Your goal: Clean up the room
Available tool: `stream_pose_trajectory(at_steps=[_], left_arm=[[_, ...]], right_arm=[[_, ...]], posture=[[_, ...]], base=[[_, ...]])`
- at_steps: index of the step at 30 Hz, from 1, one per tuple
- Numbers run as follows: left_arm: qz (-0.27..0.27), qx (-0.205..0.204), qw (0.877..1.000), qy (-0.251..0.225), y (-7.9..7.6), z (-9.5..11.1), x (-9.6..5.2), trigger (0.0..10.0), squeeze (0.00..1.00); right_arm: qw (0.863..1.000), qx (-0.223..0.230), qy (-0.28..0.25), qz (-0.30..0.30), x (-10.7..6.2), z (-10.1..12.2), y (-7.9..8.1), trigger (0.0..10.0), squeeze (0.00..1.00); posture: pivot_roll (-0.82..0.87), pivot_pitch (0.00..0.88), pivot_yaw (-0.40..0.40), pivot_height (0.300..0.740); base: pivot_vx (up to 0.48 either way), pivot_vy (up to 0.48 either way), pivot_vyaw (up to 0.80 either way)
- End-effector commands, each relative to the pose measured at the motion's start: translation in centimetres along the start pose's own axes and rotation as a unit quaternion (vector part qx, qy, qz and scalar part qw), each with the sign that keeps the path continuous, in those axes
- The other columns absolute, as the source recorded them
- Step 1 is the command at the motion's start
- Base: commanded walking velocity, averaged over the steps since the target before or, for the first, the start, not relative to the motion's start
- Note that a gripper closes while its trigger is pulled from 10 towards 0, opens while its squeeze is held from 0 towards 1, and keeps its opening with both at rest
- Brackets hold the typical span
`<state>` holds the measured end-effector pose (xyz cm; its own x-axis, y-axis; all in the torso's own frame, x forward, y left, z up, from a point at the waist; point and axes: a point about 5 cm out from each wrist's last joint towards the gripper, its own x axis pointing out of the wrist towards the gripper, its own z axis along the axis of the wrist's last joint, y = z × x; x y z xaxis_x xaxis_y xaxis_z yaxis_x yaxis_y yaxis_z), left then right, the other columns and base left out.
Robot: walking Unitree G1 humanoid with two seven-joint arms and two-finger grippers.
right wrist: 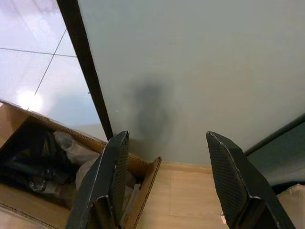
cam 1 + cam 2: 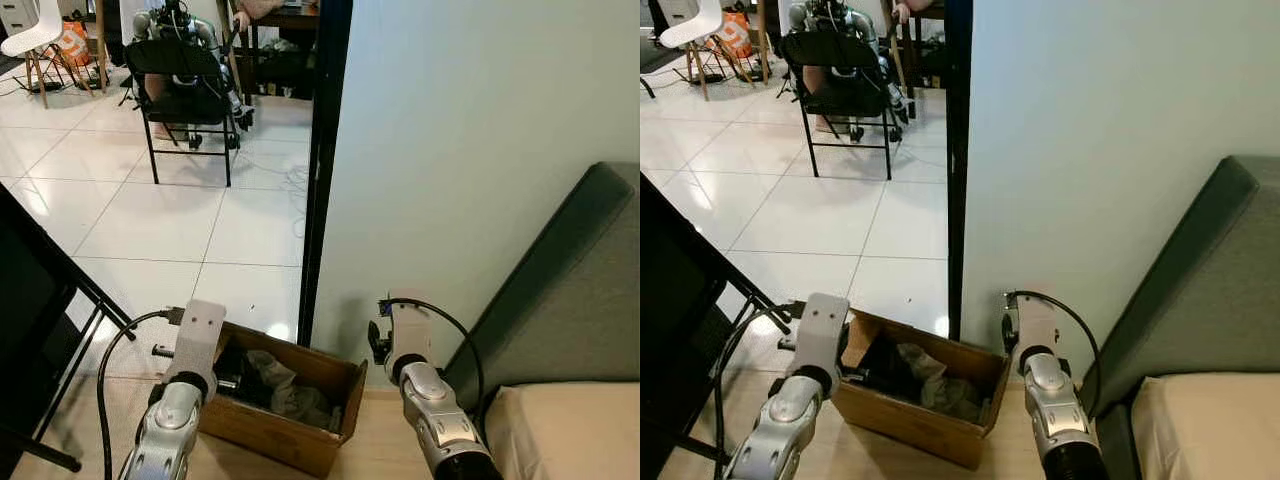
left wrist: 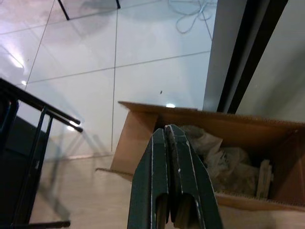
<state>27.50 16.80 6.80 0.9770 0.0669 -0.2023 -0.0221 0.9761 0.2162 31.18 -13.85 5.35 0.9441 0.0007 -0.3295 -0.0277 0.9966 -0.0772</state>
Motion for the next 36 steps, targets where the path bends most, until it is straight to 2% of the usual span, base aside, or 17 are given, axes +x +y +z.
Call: stream_pose_trajectory(at_steps=[1, 12, 15, 29, 33, 36], left_arm=[[0.003, 0.007, 1.000, 0.001, 0.0, -0.1, -0.2, 10.0, 0.00], [0.007, 0.012, 1.000, 0.002, 0.6, -0.2, -0.5, 10.0, 0.00], [-0.006, 0.026, 1.000, -0.002, 0.4, -0.2, -0.7, 10.0, 0.00], [-0.043, 0.020, 0.999, -0.018, -0.2, 0.4, -0.7, 10.0, 0.00], [-0.036, 0.011, 0.999, -0.011, 0.2, 0.3, -0.8, 10.0, 0.00], [-0.017, -0.009, 1.000, -0.006, 0.6, 0.1, -0.8, 10.0, 0.00]], right_arm=[[1.000, -0.003, 0.008, 0.009, -0.1, -0.1, 0.2, 10.0, 0.00], [1.000, -0.004, 0.018, 0.026, -0.3, 0.1, 0.6, 10.0, 0.00], [0.999, -0.001, 0.021, 0.025, -0.4, 0.0, 0.6, 10.0, 0.00], [0.999, 0.003, 0.034, 0.026, -0.9, -0.2, 0.4, 10.0, 0.00], [0.999, -0.001, 0.025, 0.024, -1.0, 0.0, 0.3, 10.0, 0.00], [1.000, 0.010, -0.018, 0.011, -1.6, 0.9, 0.1, 10.0, 0.00]], posture=[[-0.02, 0.100, -0.052, 0.740], [-0.01, 0.121, -0.058, 0.740], [-0.01, 0.121, -0.058, 0.740], [-0.02, 0.135, -0.042, 0.740], [-0.02, 0.136, -0.035, 0.740], [-0.03, 0.126, -0.030, 0.740]], base=[[0.000, 0.000, 0.00], [0.000, 0.000, -0.75], [0.000, 0.000, -0.80], [0.000, 0.000, -0.80], [0.000, 0.000, -0.80], [0.000, 0.000, -0.80]])
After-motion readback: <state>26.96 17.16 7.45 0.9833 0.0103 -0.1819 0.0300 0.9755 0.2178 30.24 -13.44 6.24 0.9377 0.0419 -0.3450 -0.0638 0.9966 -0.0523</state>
